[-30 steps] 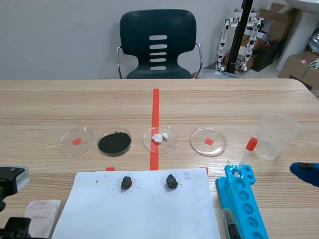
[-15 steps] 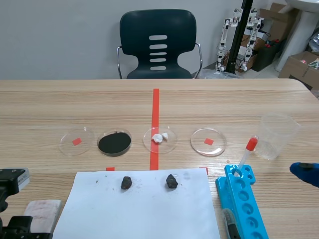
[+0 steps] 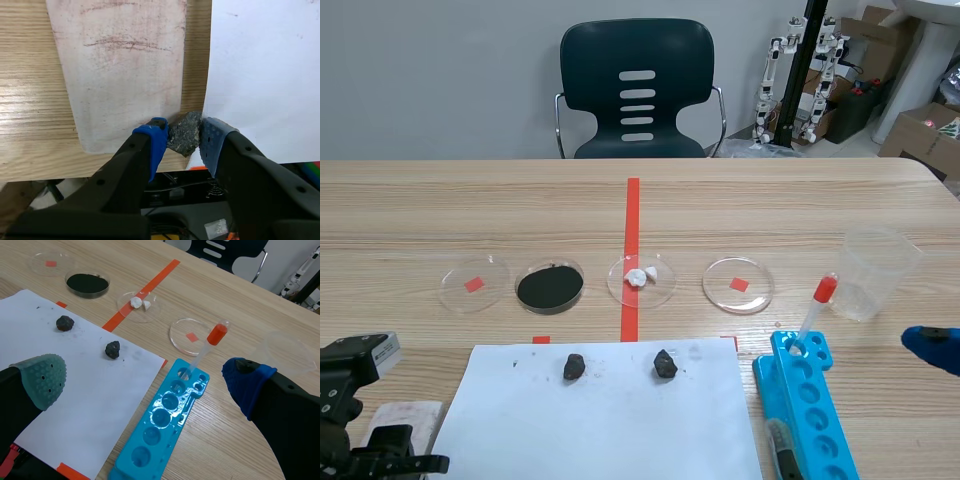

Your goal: Rub the mineral on the streak plate below the first streak

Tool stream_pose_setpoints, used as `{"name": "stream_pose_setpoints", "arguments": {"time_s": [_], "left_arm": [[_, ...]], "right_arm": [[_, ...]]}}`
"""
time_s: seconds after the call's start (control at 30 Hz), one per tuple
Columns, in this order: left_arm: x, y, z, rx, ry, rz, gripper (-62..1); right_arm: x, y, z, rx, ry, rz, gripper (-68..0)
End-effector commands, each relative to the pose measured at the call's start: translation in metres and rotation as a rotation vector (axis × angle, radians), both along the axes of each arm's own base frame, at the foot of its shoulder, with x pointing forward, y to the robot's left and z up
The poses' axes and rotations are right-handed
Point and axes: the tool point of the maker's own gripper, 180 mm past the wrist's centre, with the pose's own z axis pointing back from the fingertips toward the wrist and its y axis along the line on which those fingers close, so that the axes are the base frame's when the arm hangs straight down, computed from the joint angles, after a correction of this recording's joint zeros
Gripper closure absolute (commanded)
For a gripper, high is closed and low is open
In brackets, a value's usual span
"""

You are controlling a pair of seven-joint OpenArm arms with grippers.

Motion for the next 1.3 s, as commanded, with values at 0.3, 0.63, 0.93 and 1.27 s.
{"name": "stream_pose_setpoints", "arguments": {"time_s": [0.3, 0.63, 0.93, 1.27], "left_arm": [[-0.006, 0.043, 0.000, 0.248, 0.036, 0.028, -8.5], [-0.004, 0.015, -0.001, 0.086, 0.024, 0.019, -8.5], [0.000, 0.009, 0.000, 0.057, 0.001, 0.005, -8.5], [-0.006, 0.044, 0.000, 0.253, 0.033, 0.008, -8.5]], "right_arm": [[0.006, 0.003, 0.012, 0.015, -0.043, 0.005, -67.9], [0.006, 0.003, 0.012, 0.015, -0.043, 0.005, -67.9], [0.006, 0.003, 0.012, 0.015, -0.043, 0.005, -67.9], [0.006, 0.003, 0.012, 0.015, -0.043, 0.005, -67.9]]}}
